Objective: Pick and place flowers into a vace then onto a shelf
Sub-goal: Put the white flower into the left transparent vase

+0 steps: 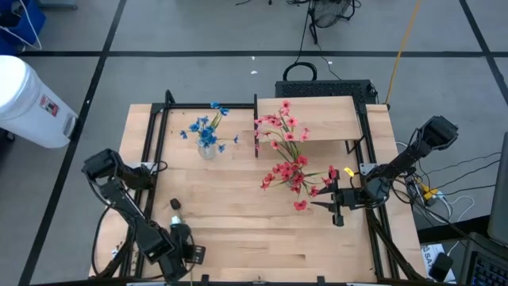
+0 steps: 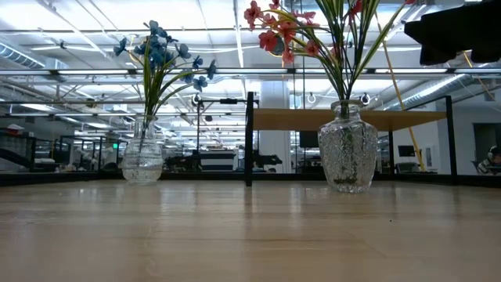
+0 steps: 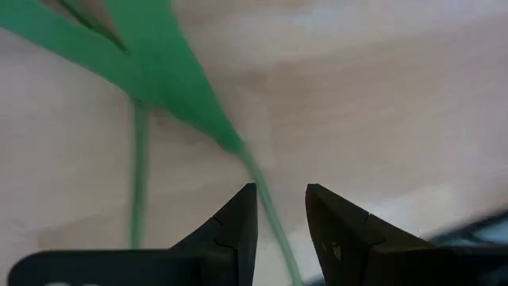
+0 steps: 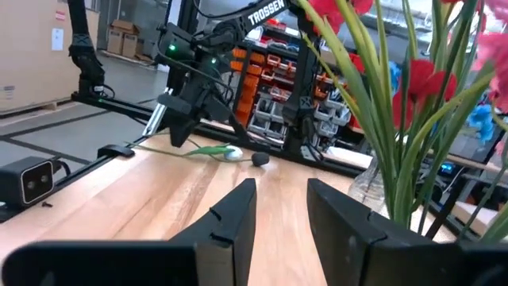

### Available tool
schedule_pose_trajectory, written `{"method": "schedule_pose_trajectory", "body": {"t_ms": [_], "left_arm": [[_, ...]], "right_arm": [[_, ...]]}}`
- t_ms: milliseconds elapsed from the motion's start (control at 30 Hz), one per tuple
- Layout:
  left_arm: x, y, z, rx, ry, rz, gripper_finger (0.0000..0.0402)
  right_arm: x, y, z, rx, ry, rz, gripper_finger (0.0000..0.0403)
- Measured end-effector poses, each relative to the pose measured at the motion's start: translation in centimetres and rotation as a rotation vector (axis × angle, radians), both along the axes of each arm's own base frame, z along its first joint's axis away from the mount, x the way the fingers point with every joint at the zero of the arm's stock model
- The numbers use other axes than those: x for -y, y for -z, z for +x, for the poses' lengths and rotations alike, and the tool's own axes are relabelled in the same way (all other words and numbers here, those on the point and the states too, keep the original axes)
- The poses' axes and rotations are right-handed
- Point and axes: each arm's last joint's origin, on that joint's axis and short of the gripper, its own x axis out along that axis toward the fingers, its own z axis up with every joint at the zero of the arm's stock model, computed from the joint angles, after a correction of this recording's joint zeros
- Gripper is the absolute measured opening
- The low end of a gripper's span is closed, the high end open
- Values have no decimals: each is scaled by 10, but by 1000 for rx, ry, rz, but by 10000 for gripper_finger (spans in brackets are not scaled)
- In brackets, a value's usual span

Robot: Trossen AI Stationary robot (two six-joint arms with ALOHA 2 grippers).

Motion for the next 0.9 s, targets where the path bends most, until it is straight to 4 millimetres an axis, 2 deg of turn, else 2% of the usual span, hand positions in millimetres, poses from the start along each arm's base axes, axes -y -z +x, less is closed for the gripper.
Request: {"method": "schedule_pose_trajectory", "body": {"t_ms": [233,433,533,767,900], "left_arm": [[-8,2,-3,-76,20,63,113],[-17,3,-3,-87,-41,129,113],[-16,3,2,-49,-32,119,113],[-26,10,5,-94,-36,132,113],[-32,16,7,-144,-35,80,113]], "right_arm": [[0,0,0,-4,-2,33,105],[0,0,0,-5,-2,34,105],[0,0,0,-5,-2,33,105],[0,1,0,-15,-2,25,105],[0,1,0,-15,-2,25,105]]}}
